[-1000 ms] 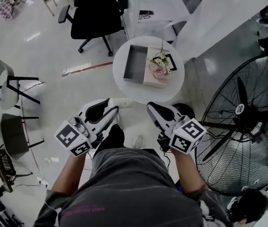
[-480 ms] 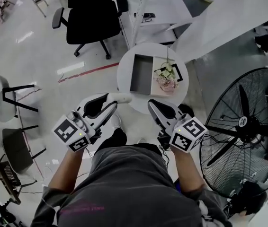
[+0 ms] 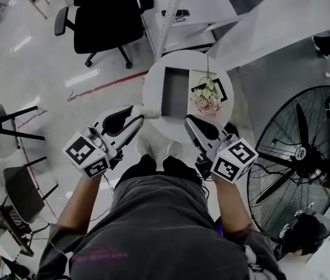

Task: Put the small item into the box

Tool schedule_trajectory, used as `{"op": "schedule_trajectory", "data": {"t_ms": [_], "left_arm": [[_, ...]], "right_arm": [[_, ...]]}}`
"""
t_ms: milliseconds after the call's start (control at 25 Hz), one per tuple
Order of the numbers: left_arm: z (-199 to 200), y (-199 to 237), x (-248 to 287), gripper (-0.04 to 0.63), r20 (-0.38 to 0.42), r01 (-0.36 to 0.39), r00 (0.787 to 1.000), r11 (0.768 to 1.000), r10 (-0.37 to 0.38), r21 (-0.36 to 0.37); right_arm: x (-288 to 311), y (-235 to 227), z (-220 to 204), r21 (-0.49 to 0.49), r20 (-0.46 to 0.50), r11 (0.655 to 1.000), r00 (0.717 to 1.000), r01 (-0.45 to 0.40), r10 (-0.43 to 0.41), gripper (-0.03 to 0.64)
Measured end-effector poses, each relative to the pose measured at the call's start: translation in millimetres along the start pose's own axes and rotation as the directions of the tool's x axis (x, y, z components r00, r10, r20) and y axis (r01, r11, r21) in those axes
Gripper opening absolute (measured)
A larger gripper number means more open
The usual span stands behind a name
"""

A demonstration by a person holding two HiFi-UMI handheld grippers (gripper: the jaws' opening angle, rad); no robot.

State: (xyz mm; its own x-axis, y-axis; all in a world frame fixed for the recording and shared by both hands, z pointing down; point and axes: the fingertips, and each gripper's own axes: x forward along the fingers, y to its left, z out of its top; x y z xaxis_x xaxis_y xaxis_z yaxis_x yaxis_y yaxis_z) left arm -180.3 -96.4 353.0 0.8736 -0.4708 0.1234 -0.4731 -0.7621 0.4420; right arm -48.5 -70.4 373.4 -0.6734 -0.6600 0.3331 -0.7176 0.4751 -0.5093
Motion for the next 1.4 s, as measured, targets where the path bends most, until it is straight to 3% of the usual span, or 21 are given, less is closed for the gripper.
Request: {"op": "schedule_trajectory", "data": {"t_ms": [240, 600, 880, 1160, 1400], "left_arm": [[-13.9, 16.2, 47.3, 0.129, -0.054, 0.003, 0.999, 1.000, -0.003, 0.003], [-46.1, 39.1, 118.7, 0.129, -0.148, -0.060, 0.987, 0.998, 0.060, -0.001], [-85.5, 60.9, 174.7, 0.129, -0.270, -0.070, 0.960, 0.997, 0.070, 0.010], [-136.0, 79.2, 211.5, 0.129, -0.426, -0.054, 0.903, 0.998, 0.057, 0.019], [-187.5, 93.5, 231.0, 0.129, -0.585, -0.036, 0.810, 0.999, 0.030, 0.002]], "right_arm": [[6.0, -43.7, 10.0, 0.018, 0.002, 1.000, 1.000, -0.009, 0.009, 0.023], [14.8, -110.0, 25.1, 0.065, -0.029, 0.994, 0.996, -0.086, 0.088, 0.023], [7.5, -165.4, 29.5, 0.107, -0.048, 0.991, 0.995, -0.086, 0.091, 0.023], [3.0, -205.5, 16.6, 0.163, -0.056, 0.984, 0.995, -0.067, 0.077, 0.023], [3.1, -233.0, 3.2, 0.204, -0.067, 0.978, 0.996, -0.044, 0.059, 0.023]]}}
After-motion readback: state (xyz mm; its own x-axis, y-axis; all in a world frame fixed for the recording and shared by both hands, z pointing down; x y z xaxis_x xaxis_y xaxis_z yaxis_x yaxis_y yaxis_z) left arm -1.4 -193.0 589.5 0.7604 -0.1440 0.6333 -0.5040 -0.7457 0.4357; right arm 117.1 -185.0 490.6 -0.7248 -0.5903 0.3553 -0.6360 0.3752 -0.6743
